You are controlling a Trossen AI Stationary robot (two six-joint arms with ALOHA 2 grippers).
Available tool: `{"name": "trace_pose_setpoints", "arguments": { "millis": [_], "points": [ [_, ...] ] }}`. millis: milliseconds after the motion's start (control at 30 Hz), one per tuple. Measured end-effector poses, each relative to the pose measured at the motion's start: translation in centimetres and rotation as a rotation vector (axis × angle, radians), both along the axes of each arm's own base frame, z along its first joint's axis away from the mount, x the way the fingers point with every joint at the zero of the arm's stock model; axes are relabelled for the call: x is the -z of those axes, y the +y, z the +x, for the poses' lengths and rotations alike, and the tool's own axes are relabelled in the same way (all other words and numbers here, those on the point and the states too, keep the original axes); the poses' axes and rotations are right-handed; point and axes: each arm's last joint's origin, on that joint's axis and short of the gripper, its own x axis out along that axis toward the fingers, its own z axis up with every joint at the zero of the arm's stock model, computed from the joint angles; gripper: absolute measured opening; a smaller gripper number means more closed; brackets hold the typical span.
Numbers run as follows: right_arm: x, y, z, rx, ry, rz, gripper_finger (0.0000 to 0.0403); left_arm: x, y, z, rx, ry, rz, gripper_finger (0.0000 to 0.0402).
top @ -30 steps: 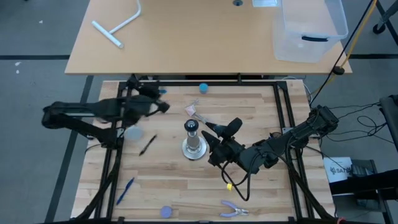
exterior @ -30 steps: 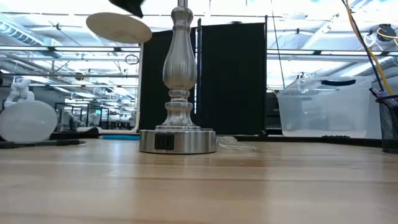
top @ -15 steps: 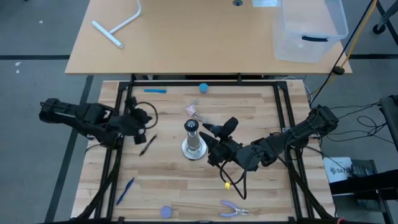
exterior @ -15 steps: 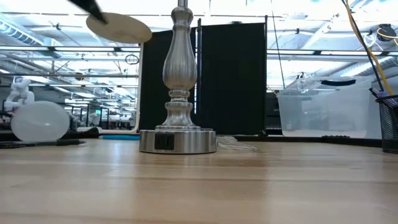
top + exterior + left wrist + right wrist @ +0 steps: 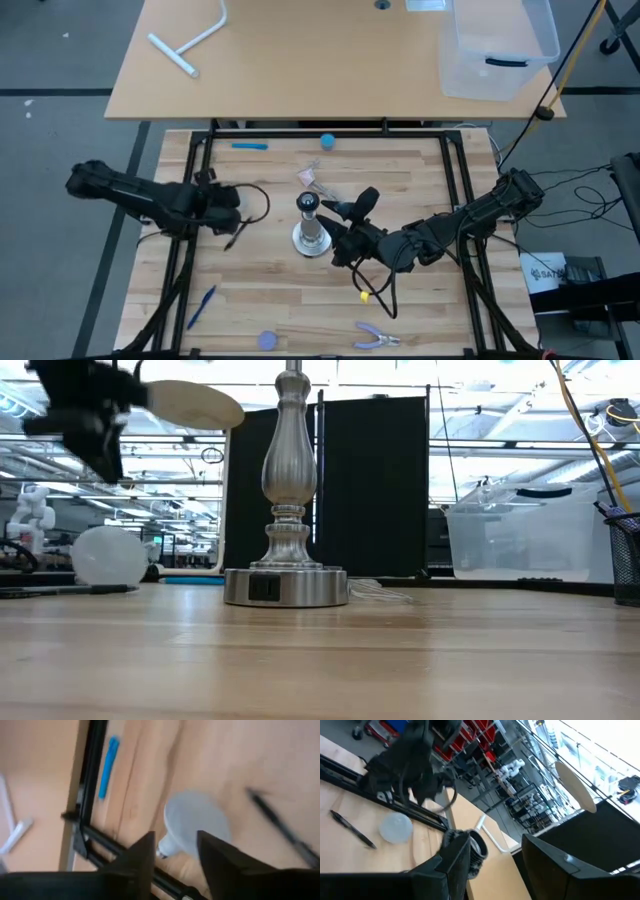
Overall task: Screw lightbulb
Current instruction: Insert the lightbulb into the lamp
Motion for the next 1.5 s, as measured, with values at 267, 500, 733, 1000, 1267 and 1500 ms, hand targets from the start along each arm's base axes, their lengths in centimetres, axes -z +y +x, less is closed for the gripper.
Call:
{"name": "trace_pose_setpoints", "arguments": {
  "millis": [267, 500, 733, 1000, 1267, 1500],
  "points": [
    [0.0, -0.2, 0.1, 0.006, -0.002, 0.0, 0.0171, 2.5, 2.1, -0.2, -0.235, 0.024, 0.008, 0.0261],
    [0.0, -0.3, 0.1, 0.007, -0.004, 0.005, 0.0171, 2.7, 3.9, 0.2, -0.283, 0.015, -0.033, 0.026],
    [0.0, -0.7, 0.4, -0.003, -0.006, 0.013, 0.0171, 3.0, 5.3, 1.4, -0.339, -0.087, -0.117, 0.0258],
    [0.0, -0.8, 0.4, -0.001, -0.006, 0.012, 0.0171, 4.7, 7.1, 3.7, -0.342, -0.082, -0.215, 0.0258],
    [0.0, -0.8, 0.4, -0.001, -0.001, 0.005, 0.0171, 3.6, 9.1, 4.1, -0.364, -0.077, -0.199, 0.0258],
    [0.1, -1.0, 0.4, 0.007, 0.011, 0.002, 0.0171, 2.4, 9.9, 3.9, -0.372, -0.054, -0.164, 0.0258]
  ]
}}
